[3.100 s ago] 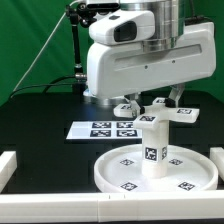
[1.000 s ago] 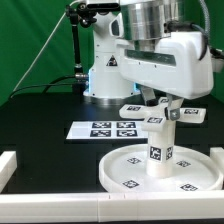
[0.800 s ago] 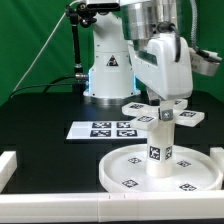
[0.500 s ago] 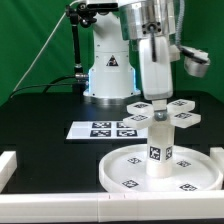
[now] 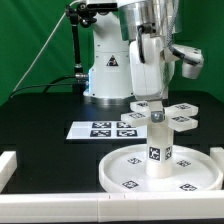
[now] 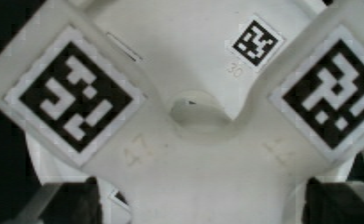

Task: Assemble round table

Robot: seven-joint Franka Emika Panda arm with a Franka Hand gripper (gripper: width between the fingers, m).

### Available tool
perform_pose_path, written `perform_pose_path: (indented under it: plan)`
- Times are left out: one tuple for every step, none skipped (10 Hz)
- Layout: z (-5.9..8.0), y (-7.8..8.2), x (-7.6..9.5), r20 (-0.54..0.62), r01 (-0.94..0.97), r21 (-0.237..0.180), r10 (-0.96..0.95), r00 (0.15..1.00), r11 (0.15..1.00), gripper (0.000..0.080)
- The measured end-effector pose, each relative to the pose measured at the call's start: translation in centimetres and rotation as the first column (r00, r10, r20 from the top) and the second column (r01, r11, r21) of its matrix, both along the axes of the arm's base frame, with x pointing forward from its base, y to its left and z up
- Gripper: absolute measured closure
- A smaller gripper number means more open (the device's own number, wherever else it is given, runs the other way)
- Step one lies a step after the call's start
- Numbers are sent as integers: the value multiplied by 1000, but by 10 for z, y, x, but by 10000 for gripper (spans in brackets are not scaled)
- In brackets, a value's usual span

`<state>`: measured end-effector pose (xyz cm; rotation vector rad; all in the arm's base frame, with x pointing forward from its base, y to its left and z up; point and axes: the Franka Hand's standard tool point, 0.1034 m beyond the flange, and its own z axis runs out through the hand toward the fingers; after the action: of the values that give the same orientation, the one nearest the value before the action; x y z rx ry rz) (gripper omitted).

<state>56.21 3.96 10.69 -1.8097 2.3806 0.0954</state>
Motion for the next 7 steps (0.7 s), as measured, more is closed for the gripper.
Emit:
perform_pose_path:
  plan:
    - [7, 1, 2, 10, -17, 4, 17, 1000, 1000, 181]
    - [15, 3, 4, 26, -24, 10, 24, 999, 1000, 155]
    - [21, 5, 5, 36, -10, 24, 10, 999, 1000, 155]
    - [24, 8, 6, 40, -20, 27, 19, 999, 999, 151]
    - [23, 8, 6, 43, -51, 23, 50, 998, 998, 151]
    - [22, 8, 6, 42, -52, 23, 51, 998, 998, 151]
    - [22, 9, 6, 45, -81, 17, 81, 996, 997, 151]
